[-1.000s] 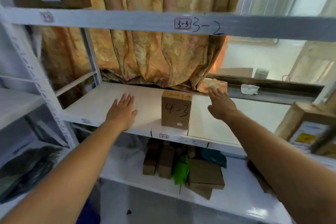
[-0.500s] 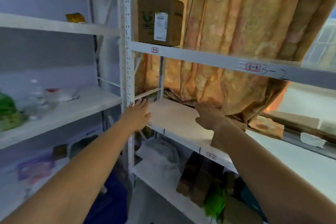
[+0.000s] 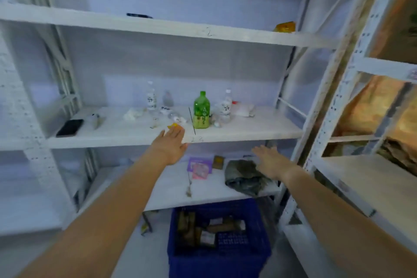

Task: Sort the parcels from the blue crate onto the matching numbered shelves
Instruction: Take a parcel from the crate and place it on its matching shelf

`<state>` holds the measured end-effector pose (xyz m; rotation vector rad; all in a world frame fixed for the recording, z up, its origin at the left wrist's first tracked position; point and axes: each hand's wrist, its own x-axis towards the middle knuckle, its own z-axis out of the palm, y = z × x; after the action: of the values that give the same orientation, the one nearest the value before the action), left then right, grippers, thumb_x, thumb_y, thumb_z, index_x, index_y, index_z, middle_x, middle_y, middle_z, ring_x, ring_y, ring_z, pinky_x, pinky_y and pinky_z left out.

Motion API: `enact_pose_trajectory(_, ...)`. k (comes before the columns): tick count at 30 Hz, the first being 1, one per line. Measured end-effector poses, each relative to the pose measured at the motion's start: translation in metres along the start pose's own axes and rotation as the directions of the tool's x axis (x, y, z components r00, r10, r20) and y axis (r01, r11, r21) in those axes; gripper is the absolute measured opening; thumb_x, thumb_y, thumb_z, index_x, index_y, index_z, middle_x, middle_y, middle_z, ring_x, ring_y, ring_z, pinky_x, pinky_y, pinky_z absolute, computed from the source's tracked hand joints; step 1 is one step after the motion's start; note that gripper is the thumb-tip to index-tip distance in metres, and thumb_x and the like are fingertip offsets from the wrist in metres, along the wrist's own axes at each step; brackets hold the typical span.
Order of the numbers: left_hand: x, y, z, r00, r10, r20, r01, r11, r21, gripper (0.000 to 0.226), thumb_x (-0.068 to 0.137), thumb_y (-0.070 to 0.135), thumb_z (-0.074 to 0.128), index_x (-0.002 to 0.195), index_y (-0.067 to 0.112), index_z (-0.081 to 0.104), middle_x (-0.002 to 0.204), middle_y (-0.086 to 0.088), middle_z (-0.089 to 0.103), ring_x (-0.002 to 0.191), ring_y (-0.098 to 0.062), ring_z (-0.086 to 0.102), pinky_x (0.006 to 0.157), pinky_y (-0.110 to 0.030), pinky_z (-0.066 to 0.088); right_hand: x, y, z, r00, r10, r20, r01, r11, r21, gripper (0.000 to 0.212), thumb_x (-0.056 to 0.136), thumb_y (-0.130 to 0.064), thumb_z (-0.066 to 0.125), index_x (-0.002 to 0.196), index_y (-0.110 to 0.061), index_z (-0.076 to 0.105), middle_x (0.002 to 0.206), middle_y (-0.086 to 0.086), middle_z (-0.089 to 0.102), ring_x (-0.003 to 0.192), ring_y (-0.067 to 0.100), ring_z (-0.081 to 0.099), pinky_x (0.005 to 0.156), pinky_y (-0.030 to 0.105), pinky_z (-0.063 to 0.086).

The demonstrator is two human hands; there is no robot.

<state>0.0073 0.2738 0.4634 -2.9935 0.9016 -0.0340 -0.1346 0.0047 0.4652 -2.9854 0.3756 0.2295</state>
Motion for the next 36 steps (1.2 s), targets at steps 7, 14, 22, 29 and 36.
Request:
enact_pose_trajectory(7, 0.043, 0.008, 0.104, 0.984, -0.056, 0.171, 0.051, 0.998, 0.032, 0.060, 0.101, 0.041, 0.016, 0.151, 0.012, 0.000, 0.160, -0.003, -0.005, 0.147, -0.017, -0.006, 0.120, -0.036, -0.001, 0.102, 0.033, 0.048, 0.993, -0.081, 0.084, 0.077, 0.996, 0.045, 0.055, 0.098, -0.022, 0.042, 0.149, -0.013, 0.024, 0.156, 0.010, 0.025, 0.140, 0.029, 0.029, 0.114, 0.040, 0.028)
enact_pose_trajectory(14, 0.118, 0.051, 0.222, 0.923, -0.100, 0.372, 0.097, 0.995, 0.025, 0.060, 0.101, 0.042, 0.015, 0.151, 0.013, 0.000, 0.160, -0.003, -0.003, 0.147, -0.017, -0.006, 0.120, -0.036, 0.000, 0.197, 0.134, 0.152, 0.948, -0.095, 0.304, 0.097, 0.995, 0.008, 0.052, 0.095, -0.024, 0.045, 0.145, -0.013, 0.033, 0.151, 0.009, 0.035, 0.135, 0.027, 0.036, 0.110, 0.038, 0.035)
enact_pose_trajectory(22, 0.172, 0.081, 0.324, 0.857, -0.123, 0.500, 0.211, 0.970, -0.123, 0.059, 0.101, 0.041, 0.017, 0.151, 0.013, 0.002, 0.160, -0.002, 0.002, 0.147, -0.017, -0.004, 0.121, -0.036, 0.003, 0.274, 0.156, 0.273, 0.797, -0.060, 0.601, 0.019, 0.997, 0.074, 0.059, 0.099, -0.028, 0.040, 0.152, -0.019, 0.016, 0.159, 0.006, 0.014, 0.146, 0.027, 0.016, 0.117, 0.041, 0.023)
enact_pose_trajectory(29, 0.221, 0.063, 0.498, 0.839, -0.026, 0.544, 0.113, 0.985, -0.127, 0.063, 0.100, 0.045, 0.018, 0.151, 0.013, 0.001, 0.160, -0.002, 0.000, 0.147, -0.016, -0.006, 0.119, -0.032, -0.004, 0.339, 0.144, 0.456, 0.666, -0.071, 0.743, -0.167, 0.956, 0.241, 0.060, 0.101, -0.028, 0.041, 0.153, -0.022, 0.011, 0.161, -0.002, 0.005, 0.148, 0.018, 0.006, 0.120, 0.035, 0.015)
enact_pose_trajectory(36, 0.313, 0.066, 0.695, 0.849, 0.145, 0.508, -0.093, 0.988, -0.126, 0.063, 0.100, 0.045, 0.016, 0.150, 0.017, -0.009, 0.159, 0.003, -0.012, 0.145, -0.011, -0.014, 0.119, -0.031, -0.004, 0.429, 0.177, 0.639, 0.693, 0.109, 0.713, -0.394, 0.885, 0.248, 0.067, 0.099, -0.036, 0.043, 0.153, -0.016, 0.008, 0.159, 0.006, 0.015, 0.139, 0.022, 0.032, 0.112, 0.034, 0.032)
